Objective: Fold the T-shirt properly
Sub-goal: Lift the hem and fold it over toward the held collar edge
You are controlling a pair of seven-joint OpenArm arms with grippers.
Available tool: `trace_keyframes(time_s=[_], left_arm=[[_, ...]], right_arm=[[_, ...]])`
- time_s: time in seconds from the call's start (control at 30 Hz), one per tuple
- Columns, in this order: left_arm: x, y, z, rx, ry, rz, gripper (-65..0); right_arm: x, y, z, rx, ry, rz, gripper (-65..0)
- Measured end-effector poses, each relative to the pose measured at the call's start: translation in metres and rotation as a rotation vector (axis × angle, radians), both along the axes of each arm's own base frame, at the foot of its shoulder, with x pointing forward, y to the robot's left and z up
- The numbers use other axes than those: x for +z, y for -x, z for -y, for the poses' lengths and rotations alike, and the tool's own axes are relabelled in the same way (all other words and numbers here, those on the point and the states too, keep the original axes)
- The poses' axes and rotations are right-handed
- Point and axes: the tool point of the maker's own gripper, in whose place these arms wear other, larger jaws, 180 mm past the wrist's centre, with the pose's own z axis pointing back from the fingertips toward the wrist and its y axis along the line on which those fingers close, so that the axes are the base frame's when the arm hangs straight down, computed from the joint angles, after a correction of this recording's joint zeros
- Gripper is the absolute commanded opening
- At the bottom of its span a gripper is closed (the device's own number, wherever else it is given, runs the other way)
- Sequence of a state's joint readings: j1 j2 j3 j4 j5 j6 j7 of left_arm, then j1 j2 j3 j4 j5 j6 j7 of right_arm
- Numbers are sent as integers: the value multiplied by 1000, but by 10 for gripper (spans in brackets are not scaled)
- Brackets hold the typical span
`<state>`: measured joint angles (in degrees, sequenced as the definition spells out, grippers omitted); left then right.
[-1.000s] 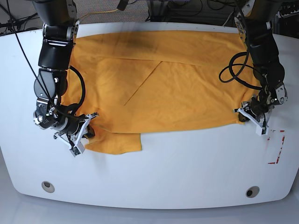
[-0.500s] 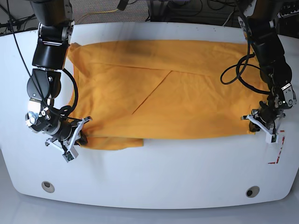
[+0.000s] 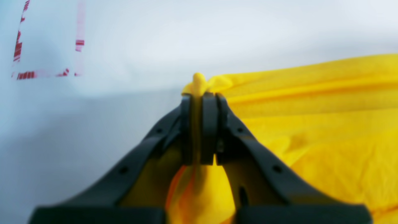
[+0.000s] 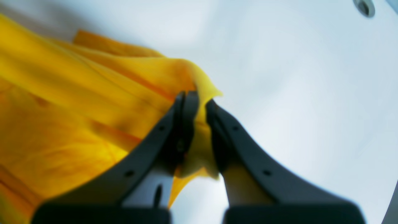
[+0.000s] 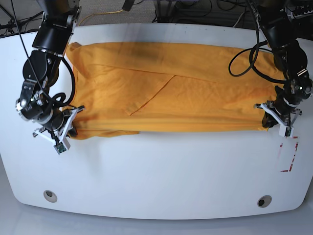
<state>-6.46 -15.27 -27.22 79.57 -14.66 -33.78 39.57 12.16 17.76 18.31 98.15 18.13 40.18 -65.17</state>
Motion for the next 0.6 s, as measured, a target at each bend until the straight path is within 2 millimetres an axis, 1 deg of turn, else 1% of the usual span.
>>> trace_keyframes(time_s=[0.07, 0.17, 0.27, 0.37, 0.43, 0.5, 0.6], left_arm=[[-2, 10, -8, 20, -7, -7, -650], [-8, 21, -10, 12, -24, -30, -650], [-6, 30, -7, -33, -54, -30, -650], [-5, 38, -14, -59, -75, -37, -650], [-4, 41, -16, -66, -87, -37, -650], [-4, 47, -19, -64, -107, -44, -650], [-3, 59, -22, -83, -144, -62, -650]], right_arm=[[0, 11, 1, -18, -14, 11, -650], [-7, 30, 1, -31, -14, -3, -650], [-14, 51, -6, -24, -17, -23, -650], [-24, 71, -3, -39, -37, -70, -650], [-29, 79, -9, -27, -69, -82, -650], [-35, 90, -20, -4, -112, -100, -650], [-51, 108, -22, -9, -118, -161, -650]])
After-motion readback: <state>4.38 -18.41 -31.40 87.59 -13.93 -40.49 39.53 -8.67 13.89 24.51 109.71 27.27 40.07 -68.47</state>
